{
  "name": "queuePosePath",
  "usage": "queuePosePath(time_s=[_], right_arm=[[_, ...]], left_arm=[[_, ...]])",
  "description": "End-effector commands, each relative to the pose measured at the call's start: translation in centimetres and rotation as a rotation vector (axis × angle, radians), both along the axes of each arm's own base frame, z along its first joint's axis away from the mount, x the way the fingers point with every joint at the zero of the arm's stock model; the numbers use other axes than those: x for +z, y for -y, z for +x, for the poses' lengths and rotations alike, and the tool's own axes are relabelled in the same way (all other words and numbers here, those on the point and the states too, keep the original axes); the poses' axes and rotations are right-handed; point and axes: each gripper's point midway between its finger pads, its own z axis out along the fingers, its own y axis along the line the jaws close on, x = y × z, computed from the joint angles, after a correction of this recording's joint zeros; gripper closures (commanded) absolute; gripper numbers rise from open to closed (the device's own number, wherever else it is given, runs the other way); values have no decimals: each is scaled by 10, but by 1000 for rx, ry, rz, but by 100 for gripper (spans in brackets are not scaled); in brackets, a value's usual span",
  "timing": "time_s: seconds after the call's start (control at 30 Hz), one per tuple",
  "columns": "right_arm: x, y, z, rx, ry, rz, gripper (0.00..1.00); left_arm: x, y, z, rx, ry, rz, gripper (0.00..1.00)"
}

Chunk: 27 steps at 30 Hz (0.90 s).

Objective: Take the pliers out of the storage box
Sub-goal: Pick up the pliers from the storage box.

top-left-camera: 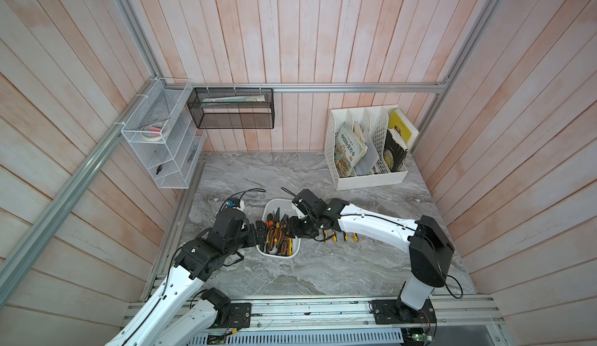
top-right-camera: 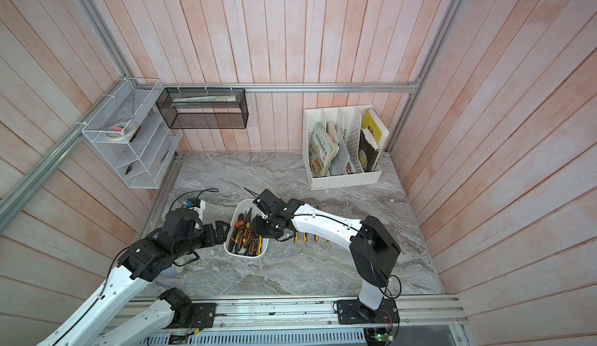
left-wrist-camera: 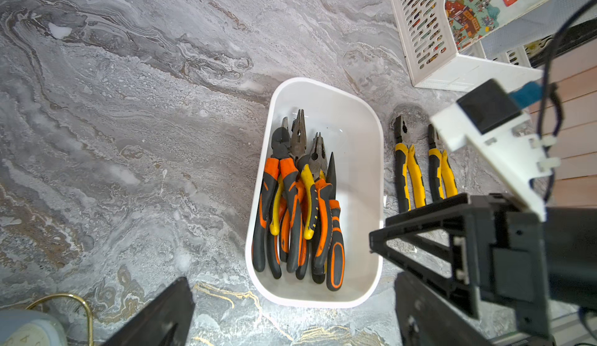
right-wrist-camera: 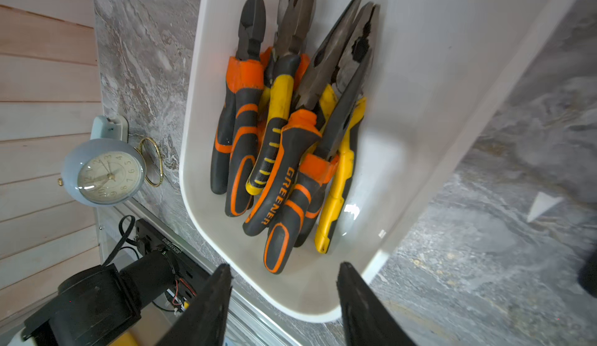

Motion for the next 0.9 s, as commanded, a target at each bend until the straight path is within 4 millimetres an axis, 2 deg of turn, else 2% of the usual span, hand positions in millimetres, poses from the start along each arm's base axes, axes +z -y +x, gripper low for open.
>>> queuePosePath(time_s=[0.0,0.23,0.4,0.7,0.87], right_arm=[[2,-18,-7,20,-12,38,46],[-25,-22,-19,34,-52,27,52],[-39,-23,-22,41,-76,11,54],[-53,-17,-29,58,-84,-38,55],[-69,-18,-32,81,-109,-72,63]], left_arm=[[-3,1,-1,-15,-5,14,0],[-3,1,-1,-15,-6,15,0],[-4,1,-1,-12,-7,15,0],[-5,1,-1,-11,-12,18,0],[-5,0,-1,-10,-12,19,0]])
